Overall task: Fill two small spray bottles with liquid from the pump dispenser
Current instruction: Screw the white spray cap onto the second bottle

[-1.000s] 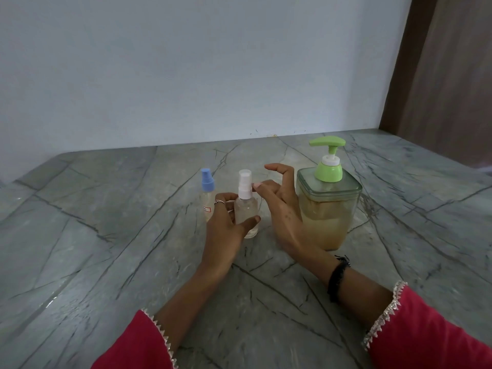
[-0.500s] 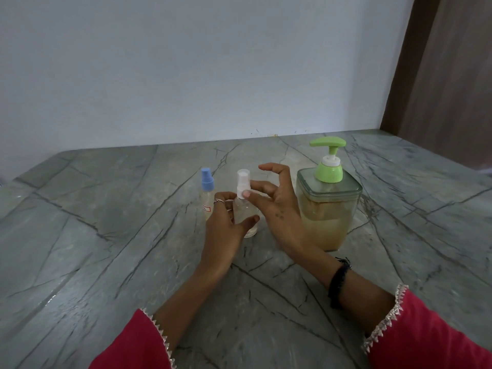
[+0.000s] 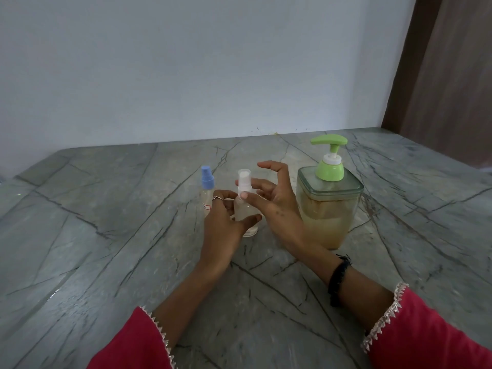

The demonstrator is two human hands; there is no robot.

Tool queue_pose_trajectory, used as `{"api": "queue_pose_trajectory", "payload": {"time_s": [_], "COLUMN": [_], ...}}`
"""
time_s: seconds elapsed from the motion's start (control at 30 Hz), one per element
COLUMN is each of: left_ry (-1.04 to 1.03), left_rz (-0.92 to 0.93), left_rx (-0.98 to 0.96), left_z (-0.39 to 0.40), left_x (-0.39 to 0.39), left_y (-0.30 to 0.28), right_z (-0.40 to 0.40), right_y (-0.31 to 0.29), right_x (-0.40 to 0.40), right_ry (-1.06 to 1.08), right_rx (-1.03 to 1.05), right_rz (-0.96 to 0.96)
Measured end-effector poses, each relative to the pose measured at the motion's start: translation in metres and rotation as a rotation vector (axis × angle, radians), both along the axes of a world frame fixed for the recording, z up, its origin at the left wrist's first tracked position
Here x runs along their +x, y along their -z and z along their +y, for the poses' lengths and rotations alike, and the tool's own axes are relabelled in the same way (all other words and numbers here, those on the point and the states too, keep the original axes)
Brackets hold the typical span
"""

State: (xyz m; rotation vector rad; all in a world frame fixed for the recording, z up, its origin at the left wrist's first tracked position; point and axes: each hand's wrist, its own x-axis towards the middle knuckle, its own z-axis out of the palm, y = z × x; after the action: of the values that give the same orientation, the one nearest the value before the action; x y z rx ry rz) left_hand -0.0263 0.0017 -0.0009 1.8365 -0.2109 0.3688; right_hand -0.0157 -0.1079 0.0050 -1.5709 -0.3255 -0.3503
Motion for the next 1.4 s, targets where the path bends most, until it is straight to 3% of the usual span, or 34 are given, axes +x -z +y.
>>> {"api": "queue_pose_trajectory", "payload": {"time_s": [0.17,0.4,0.93,1.13,1.4], "left_ry": [-0.017,0.000,-0.127,-0.103,-0.078], "left_rz": [-0.035,0.019,-0.033,-0.052,-0.043], "left_rx": [0.083,0.114,0.161,0.143,0.253], "left_z": [-0.003,-0.002,-0.008,-0.006,0.001], "left_x": [0.000,0.001,0.004,-0.002,0.002], "left_y": [0.001,0.001,0.005,0.006,0.010], "right_z": [0.003,-0.002,0.003,-0.003,0.000], "right_y": [-0.005,-0.001,-0.005,0.000,0.005], "right_x": [-0.002,-0.005,-0.004,-0.006,-0.004], "right_ry": [0.092,-0.110,0.074,-0.079,-0.072], "right_rx": [-0.102,-0.005,-0.083,-0.062,-0.235], "right_rz": [0.011,-0.010,0.014,0.047,0.134]}}
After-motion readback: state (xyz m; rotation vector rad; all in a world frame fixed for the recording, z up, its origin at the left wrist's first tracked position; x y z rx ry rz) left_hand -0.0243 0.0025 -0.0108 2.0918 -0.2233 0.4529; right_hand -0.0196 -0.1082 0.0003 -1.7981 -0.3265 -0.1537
